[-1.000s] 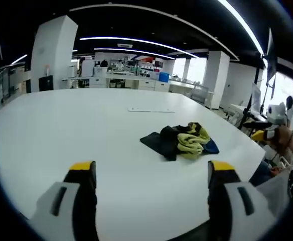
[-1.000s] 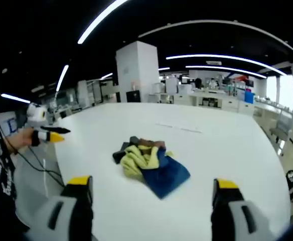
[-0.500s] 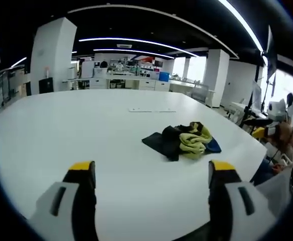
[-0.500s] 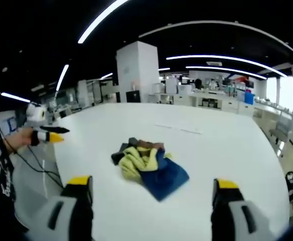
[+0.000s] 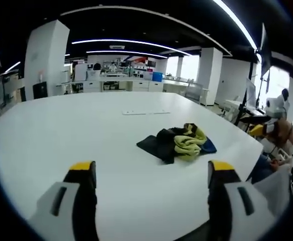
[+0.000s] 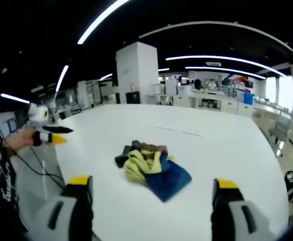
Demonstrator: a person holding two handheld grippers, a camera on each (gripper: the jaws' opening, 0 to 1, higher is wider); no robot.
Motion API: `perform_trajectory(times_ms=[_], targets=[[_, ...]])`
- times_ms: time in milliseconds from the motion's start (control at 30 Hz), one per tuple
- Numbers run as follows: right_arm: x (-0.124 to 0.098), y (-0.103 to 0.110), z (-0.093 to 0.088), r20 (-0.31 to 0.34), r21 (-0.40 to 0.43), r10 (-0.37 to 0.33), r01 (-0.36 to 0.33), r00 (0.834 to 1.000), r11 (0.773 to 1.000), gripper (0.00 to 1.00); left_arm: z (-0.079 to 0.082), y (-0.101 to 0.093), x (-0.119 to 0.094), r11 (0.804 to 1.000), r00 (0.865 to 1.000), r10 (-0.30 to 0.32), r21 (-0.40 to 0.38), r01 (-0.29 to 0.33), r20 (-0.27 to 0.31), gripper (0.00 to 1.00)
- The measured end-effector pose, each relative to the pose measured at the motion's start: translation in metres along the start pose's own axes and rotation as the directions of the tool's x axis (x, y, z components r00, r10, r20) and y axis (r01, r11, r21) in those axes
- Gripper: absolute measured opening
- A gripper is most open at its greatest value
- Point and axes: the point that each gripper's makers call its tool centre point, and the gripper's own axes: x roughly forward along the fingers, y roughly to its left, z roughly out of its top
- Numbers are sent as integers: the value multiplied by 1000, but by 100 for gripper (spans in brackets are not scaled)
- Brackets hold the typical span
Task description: Fold the garment on the visible template until the final outline fits inside the template.
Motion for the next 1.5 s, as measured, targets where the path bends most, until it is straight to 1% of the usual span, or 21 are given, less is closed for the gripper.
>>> perform_trajectory(times_ms=[133,233,333,500,567,633,733,800,867,967,1000,1033,1067,1133,1233,1300,1367,1433,1500], targets=[[-1,1,5,22,38,-7,6,1000,999,100,5,-2,0,1000,1000,-14,7,14,-3,88],[-1,1,7,22,30,-11,11,1000,999,100,8,-2,0,1000,1000,-22,19,23,-6,87],[0,0,10,23,22,-18,18,1000,1000,98,10,-3,3,999,999,-38,24,38,-10,85],[7,-5,15,27,11,-23,23,999,1000,92,17,-7,16,996,997,-74,46,74,0,75],[12,-4,15,21,1,-4,4,1000,1000,90,19,-7,22,995,997,-83,53,83,7,73],[18,-2,13,6,-2,14,-14,1000,1000,87,22,-9,29,993,994,-106,58,105,16,70],[29,0,13,0,-20,39,-39,999,999,85,23,-14,41,988,990,-141,68,140,12,66],[35,0,13,1,-13,55,-55,998,998,81,23,-17,46,985,988,-153,80,152,3,65],[44,-1,13,2,-2,67,-67,998,998,74,21,-16,56,983,986,-165,85,164,5,63],[53,-4,17,23,12,75,-75,997,997,66,19,-19,66,980,983,-186,78,185,6,60],[56,-5,17,30,21,77,-77,997,997,63,18,-19,68,979,981,-192,75,191,5,59],[61,-9,17,34,35,75,-76,997,996,60,16,-21,73,974,977,-215,72,215,-13,58],[64,-12,17,33,35,75,-76,997,997,55,16,-21,75,972,975,-222,68,223,-22,58],[70,-15,16,30,29,66,-67,997,997,49,18,-20,82,969,972,-235,69,236,-16,56],[81,-23,12,18,37,55,-56,998,998,45,24,-21,90,965,966,-258,57,257,-4,54],[86,-26,10,12,43,54,-54,998,998,43,25,-19,99,963,965,-261,64,261,-6,54],[92,-29,7,4,43,52,-52,999,998,40,23,-22,108,961,962,-272,47,273,-23,52],[98,-32,2,-11,49,52,-52,999,997,37,23,-23,116,958,959,-281,50,282,-21,51],[105,-34,-2,-18,58,52,-51,998,997,35,17,-24,125,953,955,-295,56,297,-43,51]])
